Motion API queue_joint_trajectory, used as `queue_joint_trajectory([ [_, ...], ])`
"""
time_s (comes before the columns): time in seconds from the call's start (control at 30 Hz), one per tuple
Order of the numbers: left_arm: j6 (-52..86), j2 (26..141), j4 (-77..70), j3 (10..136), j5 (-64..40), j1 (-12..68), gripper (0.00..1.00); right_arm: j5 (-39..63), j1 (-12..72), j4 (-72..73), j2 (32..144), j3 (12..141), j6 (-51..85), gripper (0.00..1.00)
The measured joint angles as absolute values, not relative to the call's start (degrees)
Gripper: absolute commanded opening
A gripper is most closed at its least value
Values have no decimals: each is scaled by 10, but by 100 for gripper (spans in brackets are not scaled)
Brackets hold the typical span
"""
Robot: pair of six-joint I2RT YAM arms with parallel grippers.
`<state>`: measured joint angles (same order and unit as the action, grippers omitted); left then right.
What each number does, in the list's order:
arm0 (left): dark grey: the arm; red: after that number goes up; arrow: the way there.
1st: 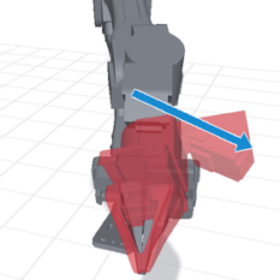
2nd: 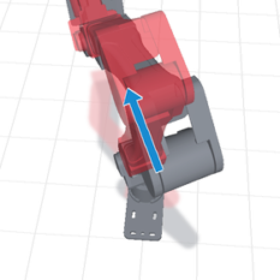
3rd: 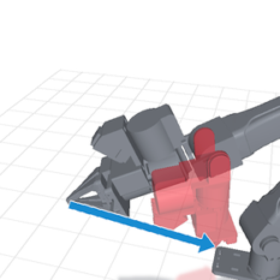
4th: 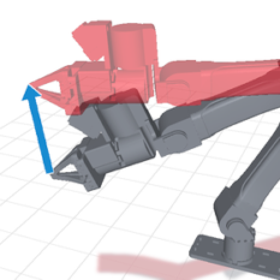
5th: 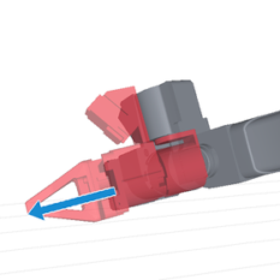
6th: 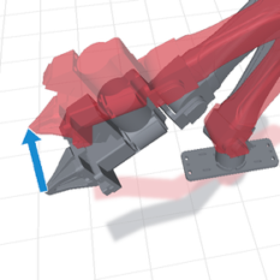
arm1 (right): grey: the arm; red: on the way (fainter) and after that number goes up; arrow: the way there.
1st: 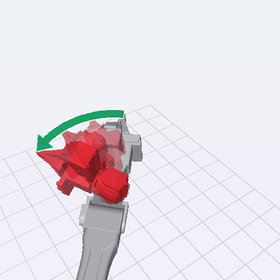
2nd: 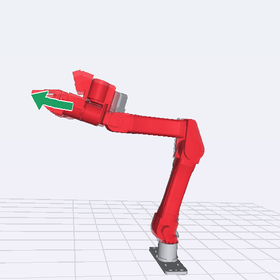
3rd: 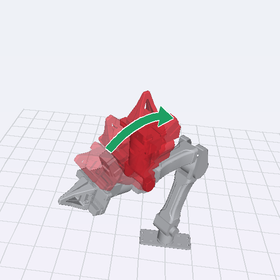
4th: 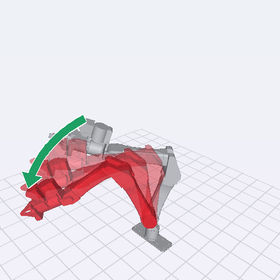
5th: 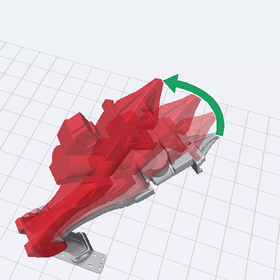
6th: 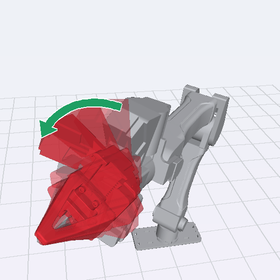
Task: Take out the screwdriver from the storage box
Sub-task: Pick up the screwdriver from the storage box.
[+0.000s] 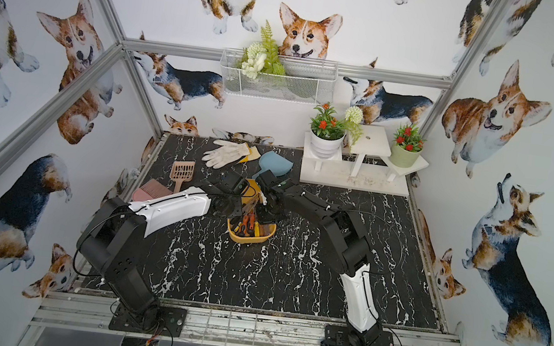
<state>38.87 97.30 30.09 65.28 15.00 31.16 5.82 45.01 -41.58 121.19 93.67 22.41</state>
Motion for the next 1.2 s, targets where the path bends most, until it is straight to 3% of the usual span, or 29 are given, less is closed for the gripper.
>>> queue_joint_trajectory([
  [0.77, 383, 976, 291, 655, 158, 313, 0, 46, 446, -420, 1118, 900, 222, 0],
  [1.2, 383, 983, 293, 659, 160, 312, 0, 77, 391, -382, 1023, 849, 238, 0],
])
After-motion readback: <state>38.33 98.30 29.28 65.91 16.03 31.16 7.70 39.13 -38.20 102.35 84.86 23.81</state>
